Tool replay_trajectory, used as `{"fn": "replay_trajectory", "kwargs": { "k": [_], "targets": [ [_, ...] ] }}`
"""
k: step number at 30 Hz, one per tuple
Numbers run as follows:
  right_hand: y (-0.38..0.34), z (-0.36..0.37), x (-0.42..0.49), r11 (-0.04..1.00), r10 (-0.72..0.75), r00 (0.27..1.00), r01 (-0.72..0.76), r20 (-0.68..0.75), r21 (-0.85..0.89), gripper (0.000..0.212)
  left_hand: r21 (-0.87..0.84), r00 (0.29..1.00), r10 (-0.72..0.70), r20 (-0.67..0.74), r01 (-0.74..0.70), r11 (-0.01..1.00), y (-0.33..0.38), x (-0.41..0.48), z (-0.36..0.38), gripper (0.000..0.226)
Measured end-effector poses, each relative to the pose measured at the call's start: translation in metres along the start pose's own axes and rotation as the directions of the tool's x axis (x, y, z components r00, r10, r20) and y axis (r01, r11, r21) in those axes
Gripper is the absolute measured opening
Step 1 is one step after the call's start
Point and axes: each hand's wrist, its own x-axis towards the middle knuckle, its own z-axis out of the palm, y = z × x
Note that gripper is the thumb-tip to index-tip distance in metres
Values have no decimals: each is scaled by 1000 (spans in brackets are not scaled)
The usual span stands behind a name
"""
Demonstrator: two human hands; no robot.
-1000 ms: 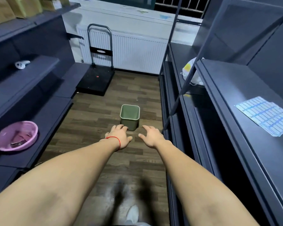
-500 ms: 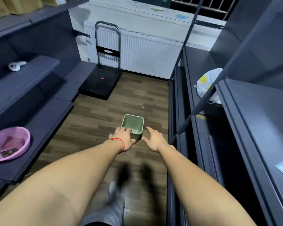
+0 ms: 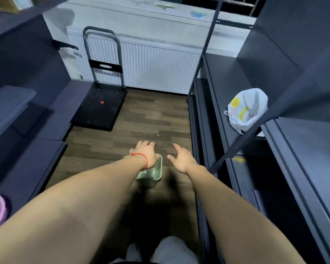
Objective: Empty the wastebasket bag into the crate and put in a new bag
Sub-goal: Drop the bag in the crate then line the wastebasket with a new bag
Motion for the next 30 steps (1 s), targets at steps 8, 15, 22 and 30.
{"fn": "replay_trajectory", "kwargs": {
  "k": [8,15,22,30],
  "targets": [
    [39,-32,102,994,72,997,-75,33,80,64,36,996,26,82,-29,999,28,116,-10,54],
    [84,-107,188,978,150,988,-153,28,145,65,98,991,68,119,-80,992,99,217,-39,59],
    [152,-181,225,920,340,933,-304,-115,249,62,116,952,232,198,-258,959,199,298,-46,64],
    [204,-231,248,761,648,650,-525,-397,381,47,150,882,406,241,-447,882,300,365,-41,68]
  ]
}}
